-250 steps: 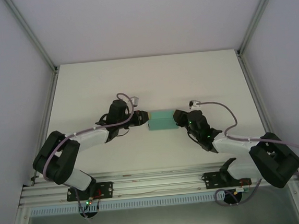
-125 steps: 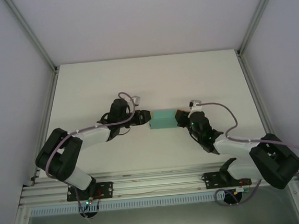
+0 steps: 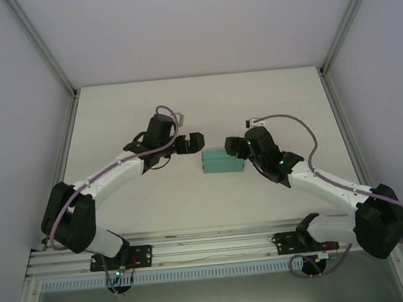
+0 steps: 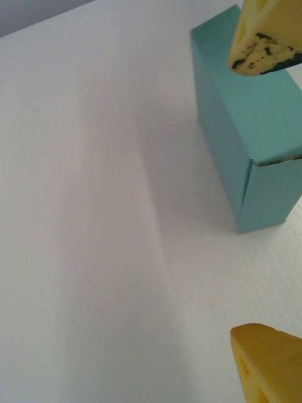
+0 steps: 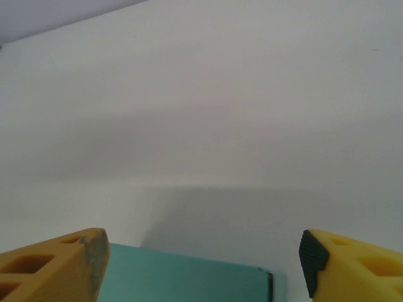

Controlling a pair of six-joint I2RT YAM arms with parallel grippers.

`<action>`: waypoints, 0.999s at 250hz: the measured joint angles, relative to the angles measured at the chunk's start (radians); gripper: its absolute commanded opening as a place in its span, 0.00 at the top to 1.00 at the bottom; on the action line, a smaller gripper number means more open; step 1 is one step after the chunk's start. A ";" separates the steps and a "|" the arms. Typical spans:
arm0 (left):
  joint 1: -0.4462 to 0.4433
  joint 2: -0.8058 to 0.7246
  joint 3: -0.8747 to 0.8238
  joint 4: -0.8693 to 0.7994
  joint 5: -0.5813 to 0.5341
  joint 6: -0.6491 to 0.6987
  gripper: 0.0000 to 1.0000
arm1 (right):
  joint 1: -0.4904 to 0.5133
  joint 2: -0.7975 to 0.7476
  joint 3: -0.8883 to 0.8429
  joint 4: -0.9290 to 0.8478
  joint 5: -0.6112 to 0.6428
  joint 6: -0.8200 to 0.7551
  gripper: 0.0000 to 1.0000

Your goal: Assemble paper box

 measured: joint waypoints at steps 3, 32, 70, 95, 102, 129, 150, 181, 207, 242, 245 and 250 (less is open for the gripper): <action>0.003 -0.008 0.000 -0.004 -0.009 0.002 0.00 | 0.000 0.001 0.010 -0.009 -0.019 -0.013 0.00; 0.046 -0.084 -0.009 -0.034 -0.071 0.017 0.00 | 0.000 0.031 0.105 -0.081 -0.152 -0.200 0.00; 0.116 -0.195 -0.082 -0.040 -0.136 0.019 0.00 | 0.000 0.113 0.203 -0.169 -0.230 -0.438 0.00; 0.149 -0.245 -0.148 -0.042 -0.157 0.016 0.00 | 0.000 0.156 0.242 -0.224 -0.243 -0.544 0.00; 0.153 -0.254 -0.166 -0.042 -0.158 0.015 0.00 | 0.000 0.165 0.250 -0.239 -0.244 -0.560 0.00; 0.157 -0.261 -0.200 -0.043 -0.145 0.016 0.00 | 0.000 0.187 0.282 -0.286 -0.248 -0.605 0.00; 0.157 -0.260 -0.205 -0.043 -0.127 0.017 0.00 | 0.000 0.187 0.286 -0.316 -0.283 -0.668 0.00; 0.157 -0.259 -0.205 -0.043 -0.109 0.020 0.00 | 0.001 0.190 0.286 -0.397 -0.350 -0.795 0.00; 0.157 -0.257 -0.205 -0.043 -0.099 0.020 0.00 | 0.000 0.222 0.313 -0.459 -0.354 -0.869 0.00; 0.157 -0.257 -0.208 -0.043 -0.092 0.020 0.00 | 0.000 0.307 0.383 -0.514 -0.329 -0.970 0.00; 0.157 -0.257 -0.208 -0.043 -0.092 0.020 0.00 | 0.000 0.314 0.388 -0.517 -0.327 -0.977 0.00; 0.157 -0.257 -0.209 -0.043 -0.092 0.020 0.00 | 0.000 0.326 0.396 -0.524 -0.322 -0.996 0.00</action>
